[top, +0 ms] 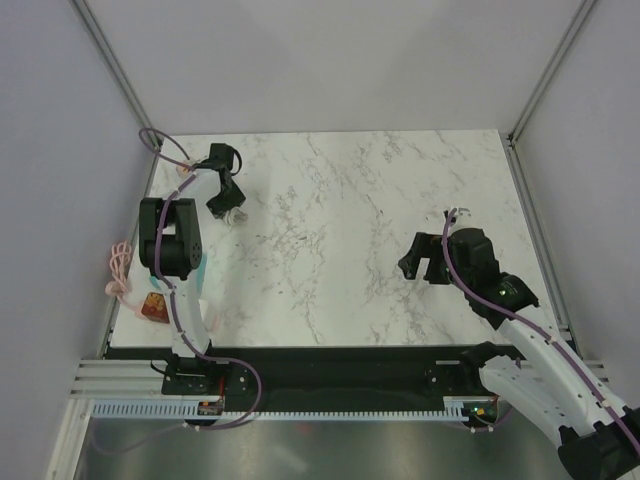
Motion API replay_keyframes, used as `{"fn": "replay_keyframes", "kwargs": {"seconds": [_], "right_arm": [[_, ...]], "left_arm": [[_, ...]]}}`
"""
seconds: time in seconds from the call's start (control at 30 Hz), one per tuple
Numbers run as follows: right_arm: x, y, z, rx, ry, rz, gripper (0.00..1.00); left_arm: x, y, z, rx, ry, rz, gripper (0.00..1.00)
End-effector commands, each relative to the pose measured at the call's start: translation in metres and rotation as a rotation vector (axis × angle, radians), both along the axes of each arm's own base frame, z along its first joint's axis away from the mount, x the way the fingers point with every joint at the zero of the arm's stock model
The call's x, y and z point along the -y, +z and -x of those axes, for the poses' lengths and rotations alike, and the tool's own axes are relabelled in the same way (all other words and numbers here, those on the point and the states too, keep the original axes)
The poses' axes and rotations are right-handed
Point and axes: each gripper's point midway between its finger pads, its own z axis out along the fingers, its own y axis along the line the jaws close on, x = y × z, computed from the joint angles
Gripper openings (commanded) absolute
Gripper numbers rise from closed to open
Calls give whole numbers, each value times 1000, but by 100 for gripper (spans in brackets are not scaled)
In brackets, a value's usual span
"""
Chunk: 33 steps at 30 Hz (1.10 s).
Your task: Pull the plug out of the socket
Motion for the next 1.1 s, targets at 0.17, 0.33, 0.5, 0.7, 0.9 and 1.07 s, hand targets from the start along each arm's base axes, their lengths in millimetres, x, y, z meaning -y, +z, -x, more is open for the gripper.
{"fn": "replay_keyframes", "kwargs": {"seconds": [0.17,0.33,0.5,0.7,0.9,1.07], "right_arm": [[13,10,-4,48,-89,-1,98],[6,3,-3,4,-41,10,98],[2,2,-4,-8,-13,18,98],[-3,-4,-2,-35,20,19,98],[-3,-6,-2,-44,19,20,98],[-1,-18,-3,-71,1,32,98]], "left_arm": [[27,6,23,-10,-79,16,2],[86,10,72,-45,-197,139,2],[133,-9,152,-118,-320,177,2],[201,-12,248,-130,-518,193,2],[233,-1,310,-65,-712,185,21],[238,7,334,-39,-780,221,76]]}}
